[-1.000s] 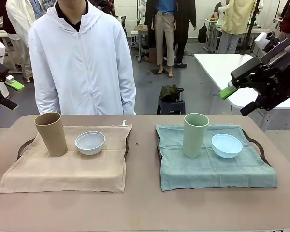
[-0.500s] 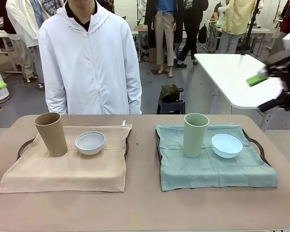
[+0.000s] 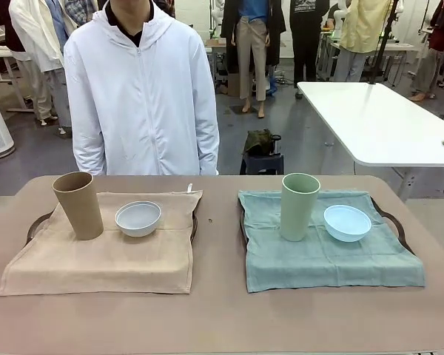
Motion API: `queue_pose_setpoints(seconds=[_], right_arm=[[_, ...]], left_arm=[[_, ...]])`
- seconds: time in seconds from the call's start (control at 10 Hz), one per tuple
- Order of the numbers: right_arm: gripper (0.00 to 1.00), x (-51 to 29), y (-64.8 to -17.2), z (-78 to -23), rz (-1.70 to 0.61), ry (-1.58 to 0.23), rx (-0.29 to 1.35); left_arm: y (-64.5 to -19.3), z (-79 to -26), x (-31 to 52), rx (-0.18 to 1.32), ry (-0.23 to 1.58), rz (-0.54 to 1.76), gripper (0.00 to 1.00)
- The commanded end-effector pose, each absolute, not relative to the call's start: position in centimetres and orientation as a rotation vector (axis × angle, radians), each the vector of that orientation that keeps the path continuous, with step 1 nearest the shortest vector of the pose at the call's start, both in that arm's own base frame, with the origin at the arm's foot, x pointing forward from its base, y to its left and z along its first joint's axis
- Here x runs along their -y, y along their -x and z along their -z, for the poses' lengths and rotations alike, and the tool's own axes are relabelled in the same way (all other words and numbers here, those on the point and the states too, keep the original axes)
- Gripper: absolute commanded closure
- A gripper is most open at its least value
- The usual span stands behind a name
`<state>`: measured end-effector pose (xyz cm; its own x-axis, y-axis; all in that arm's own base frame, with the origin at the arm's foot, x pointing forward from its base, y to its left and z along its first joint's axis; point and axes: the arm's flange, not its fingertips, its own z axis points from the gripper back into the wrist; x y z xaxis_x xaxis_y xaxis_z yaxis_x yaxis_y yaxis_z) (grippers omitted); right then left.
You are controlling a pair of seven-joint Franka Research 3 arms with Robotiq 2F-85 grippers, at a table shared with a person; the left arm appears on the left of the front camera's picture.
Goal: Set up a tray with a mat and arrange the tableware.
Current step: Place the Picnic Bowl and Reusable plastic cup back onto the Handle tray in front of the human's position.
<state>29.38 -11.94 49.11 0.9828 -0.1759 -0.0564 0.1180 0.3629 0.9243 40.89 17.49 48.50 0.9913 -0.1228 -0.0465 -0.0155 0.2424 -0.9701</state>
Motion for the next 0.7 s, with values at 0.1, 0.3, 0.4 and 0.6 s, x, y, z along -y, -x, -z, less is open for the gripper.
queue_pose_setpoints(seconds=[0.1, 0.3, 0.4, 0.6], right_arm=[[0.0, 11.6, -30.3, -46.1, 0.234, -1.255, 0.053], [0.0, 12.4, -29.8, -45.8, 0.243, -1.225, 0.023], [0.0, 12.4, -29.8, -45.8, 0.243, -1.225, 0.023], [0.0, 12.4, -29.8, -45.8, 0.243, -1.225, 0.023]], left_arm=[[-42.3, -46.9, -19.0, -0.135, 1.384, 0.081, 0.0], [-41.8, -46.4, -18.7, -0.135, 1.377, 0.053, 0.0], [-41.8, -46.4, -18.7, -0.135, 1.377, 0.053, 0.0], [-41.8, -46.4, -18.7, -0.135, 1.377, 0.053, 0.0]])
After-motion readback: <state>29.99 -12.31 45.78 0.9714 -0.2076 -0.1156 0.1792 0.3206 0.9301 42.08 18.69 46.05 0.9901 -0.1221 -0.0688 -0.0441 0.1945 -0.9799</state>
